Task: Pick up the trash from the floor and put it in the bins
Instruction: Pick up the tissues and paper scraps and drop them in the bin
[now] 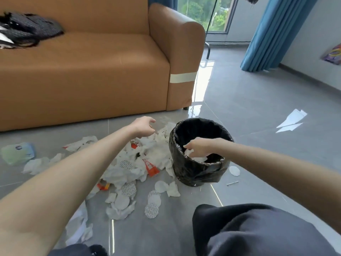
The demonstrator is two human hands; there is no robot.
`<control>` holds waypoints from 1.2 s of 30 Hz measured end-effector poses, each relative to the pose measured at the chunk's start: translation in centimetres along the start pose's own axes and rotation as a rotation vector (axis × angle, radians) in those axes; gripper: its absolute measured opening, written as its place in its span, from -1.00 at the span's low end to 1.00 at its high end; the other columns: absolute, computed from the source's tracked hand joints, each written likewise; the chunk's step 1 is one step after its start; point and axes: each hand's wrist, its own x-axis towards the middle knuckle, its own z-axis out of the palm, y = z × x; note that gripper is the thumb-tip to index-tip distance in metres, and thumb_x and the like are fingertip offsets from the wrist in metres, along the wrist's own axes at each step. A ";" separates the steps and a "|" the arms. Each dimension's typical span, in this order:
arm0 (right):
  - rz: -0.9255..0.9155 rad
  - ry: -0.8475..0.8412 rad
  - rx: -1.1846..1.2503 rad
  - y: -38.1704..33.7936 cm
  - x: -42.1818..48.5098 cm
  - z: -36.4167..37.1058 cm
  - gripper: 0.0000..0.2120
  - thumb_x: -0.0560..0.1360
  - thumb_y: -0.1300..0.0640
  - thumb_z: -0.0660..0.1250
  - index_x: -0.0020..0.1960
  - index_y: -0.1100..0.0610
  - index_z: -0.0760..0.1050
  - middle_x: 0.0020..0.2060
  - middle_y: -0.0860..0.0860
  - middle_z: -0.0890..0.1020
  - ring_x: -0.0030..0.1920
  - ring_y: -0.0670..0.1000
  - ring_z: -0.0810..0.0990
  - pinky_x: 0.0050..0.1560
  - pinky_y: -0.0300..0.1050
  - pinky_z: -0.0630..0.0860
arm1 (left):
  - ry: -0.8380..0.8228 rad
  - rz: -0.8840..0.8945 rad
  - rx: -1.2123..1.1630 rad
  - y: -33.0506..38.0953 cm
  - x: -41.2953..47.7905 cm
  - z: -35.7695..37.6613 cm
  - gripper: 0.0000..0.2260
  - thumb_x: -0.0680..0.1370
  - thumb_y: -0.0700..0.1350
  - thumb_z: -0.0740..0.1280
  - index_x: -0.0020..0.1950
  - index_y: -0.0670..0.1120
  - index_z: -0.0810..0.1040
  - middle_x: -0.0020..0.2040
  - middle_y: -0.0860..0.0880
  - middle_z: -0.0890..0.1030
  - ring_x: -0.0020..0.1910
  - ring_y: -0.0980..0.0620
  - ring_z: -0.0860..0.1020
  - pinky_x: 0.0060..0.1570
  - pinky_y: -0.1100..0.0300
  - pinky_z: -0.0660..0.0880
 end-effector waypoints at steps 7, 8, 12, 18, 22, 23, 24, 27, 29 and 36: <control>-0.053 0.086 0.033 -6.5 2.4 -2.3 -0.58 0.58 0.15 0.15 0.44 0.08 0.32 0.33 0.10 0.46 0.31 0.13 0.43 0.22 -0.09 0.40 | 0.109 -0.056 -0.131 -2.3 -0.1 2.2 -0.56 0.55 -0.24 0.15 0.44 -0.07 0.32 0.34 -0.10 0.47 0.10 -0.08 0.54 -0.01 0.09 0.54; -0.047 0.098 0.077 -7.5 3.2 -1.3 -0.58 0.58 0.17 0.14 0.43 0.07 0.33 0.32 0.11 0.47 0.30 0.13 0.44 0.21 -0.08 0.42 | 0.113 -0.072 -0.157 -3.2 -0.1 3.0 -0.56 0.54 -0.25 0.13 0.43 -0.08 0.33 0.31 -0.12 0.49 -0.02 -0.06 0.55 -0.10 0.11 0.53; -0.039 0.095 0.184 -9.7 5.7 3.8 -0.63 0.55 0.19 0.18 0.35 0.13 0.44 0.24 0.16 0.54 0.22 0.17 0.51 0.18 -0.05 0.48 | 0.094 -0.153 -0.259 -7.1 -0.1 7.0 -0.54 0.51 -0.30 0.10 0.42 -0.12 0.35 0.25 -0.17 0.51 -0.19 -0.07 0.52 -0.38 0.19 0.38; 0.005 0.006 0.382 -10.5 10.4 13.8 -0.48 0.49 0.19 0.30 0.43 0.11 0.30 0.36 0.15 0.41 0.31 0.15 0.44 0.23 -0.05 0.46 | 0.063 -0.291 -0.219 -12.7 -0.3 13.2 -0.51 0.53 -0.32 0.17 0.47 -0.14 0.28 0.42 -0.15 0.37 0.36 -0.13 0.39 0.24 0.12 0.40; 0.125 -0.065 0.495 -10.2 11.8 19.6 -0.15 0.37 -0.02 0.47 0.51 -0.14 0.06 0.52 0.11 0.02 0.50 0.26 0.07 0.41 0.11 0.21 | 0.029 -0.345 -0.175 -16.9 -0.6 17.9 -0.49 0.50 -0.27 0.22 0.46 -0.11 0.27 0.43 -0.17 0.34 0.39 -0.16 0.35 0.32 0.07 0.36; 0.160 -0.058 0.522 -10.0 11.9 20.6 -0.10 0.35 -0.06 0.48 0.51 -0.19 0.01 0.54 0.10 -0.08 0.51 0.29 -0.04 0.44 0.18 0.13 | 0.020 -0.364 -0.167 -17.8 -0.9 19.0 -0.47 0.48 -0.27 0.23 0.46 -0.08 0.28 0.43 -0.18 0.33 0.39 -0.18 0.34 0.33 0.05 0.35; 0.198 -0.048 0.543 -9.9 12.2 21.7 -0.06 0.34 -0.10 0.48 0.52 -0.21 -0.05 0.54 0.10 -0.15 0.51 0.32 -0.10 0.46 0.22 0.07 | 0.015 -0.382 -0.148 -18.7 -1.3 20.2 -0.45 0.47 -0.25 0.25 0.47 -0.05 0.27 0.44 -0.17 0.30 0.40 -0.19 0.31 0.35 0.04 0.33; 0.264 -0.054 0.536 -9.8 12.5 24.4 0.04 0.29 -0.24 0.46 0.52 -0.23 -0.18 0.54 0.16 -0.18 0.51 0.32 -0.12 0.46 0.21 -0.04 | -0.042 -0.435 -0.072 -20.5 -2.5 22.8 -0.38 0.50 -0.12 0.30 0.51 0.08 0.15 0.53 -0.10 0.06 0.48 -0.24 0.11 0.42 -0.06 0.20; 0.250 -0.071 0.573 -10.1 12.2 25.5 0.02 0.27 -0.26 0.45 0.51 -0.24 -0.13 0.54 0.14 -0.11 0.51 0.29 -0.05 0.45 0.18 0.04 | -0.109 -0.426 -0.051 -21.5 -3.0 23.8 -0.33 0.49 -0.08 0.33 0.52 0.10 0.09 0.53 -0.10 0.04 0.49 -0.22 0.09 0.43 -0.10 0.17; 0.157 0.172 0.458 -11.4 9.7 27.9 -0.52 0.41 -0.05 0.37 0.30 -0.03 0.38 0.29 0.02 0.32 0.31 0.12 0.27 0.22 -0.01 0.35 | -0.118 -0.369 -0.008 -22.4 -5.2 25.9 -0.32 0.44 -0.08 0.37 0.50 0.08 0.15 0.41 -0.09 0.27 0.37 -0.19 0.34 0.26 -0.10 0.39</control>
